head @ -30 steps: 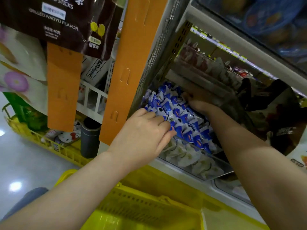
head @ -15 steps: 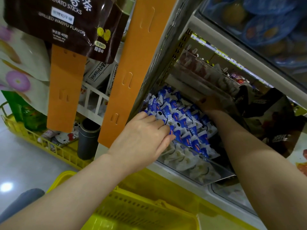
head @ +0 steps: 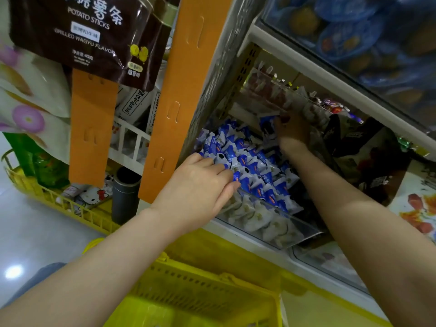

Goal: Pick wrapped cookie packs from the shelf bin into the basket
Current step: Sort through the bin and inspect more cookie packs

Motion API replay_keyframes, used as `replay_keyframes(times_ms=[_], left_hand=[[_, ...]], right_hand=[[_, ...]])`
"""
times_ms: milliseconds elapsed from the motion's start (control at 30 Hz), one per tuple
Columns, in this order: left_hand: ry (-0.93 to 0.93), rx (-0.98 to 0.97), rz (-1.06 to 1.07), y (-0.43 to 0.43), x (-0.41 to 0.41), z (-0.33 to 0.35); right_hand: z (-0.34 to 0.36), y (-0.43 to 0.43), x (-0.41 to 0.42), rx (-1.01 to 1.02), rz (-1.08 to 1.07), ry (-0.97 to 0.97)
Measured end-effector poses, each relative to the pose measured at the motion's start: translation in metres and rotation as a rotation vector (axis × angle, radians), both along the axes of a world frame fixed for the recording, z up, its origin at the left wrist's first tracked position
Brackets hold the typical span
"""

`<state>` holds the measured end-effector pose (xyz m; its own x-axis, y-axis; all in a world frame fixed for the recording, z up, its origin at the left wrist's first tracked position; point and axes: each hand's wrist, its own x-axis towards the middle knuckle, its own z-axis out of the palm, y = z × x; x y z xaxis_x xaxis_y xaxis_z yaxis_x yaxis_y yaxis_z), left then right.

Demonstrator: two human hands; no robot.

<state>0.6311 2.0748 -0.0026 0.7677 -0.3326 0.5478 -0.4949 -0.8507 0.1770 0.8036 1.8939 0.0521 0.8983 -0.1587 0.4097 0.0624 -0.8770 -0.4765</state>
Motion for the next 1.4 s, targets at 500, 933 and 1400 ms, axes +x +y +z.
replay_keyframes(times_ms=[500, 933, 1400], left_hand=[[0.495, -1.266, -0.120, -0.035, -0.068, 0.014], [0.780, -1.357, 0.049, -0.053, -0.087, -0.029], [0.927, -1.334, 0.023, -0.058, -0.089, -0.032]], right_hand=[[-0.007, 0.019, -0.220, 0.541, 0.579, -0.012], [-0.068, 0.006, -0.248, 0.742, 0.525, 0.308], [-0.062, -0.009, -0.243, 0.878, 0.334, 0.339]])
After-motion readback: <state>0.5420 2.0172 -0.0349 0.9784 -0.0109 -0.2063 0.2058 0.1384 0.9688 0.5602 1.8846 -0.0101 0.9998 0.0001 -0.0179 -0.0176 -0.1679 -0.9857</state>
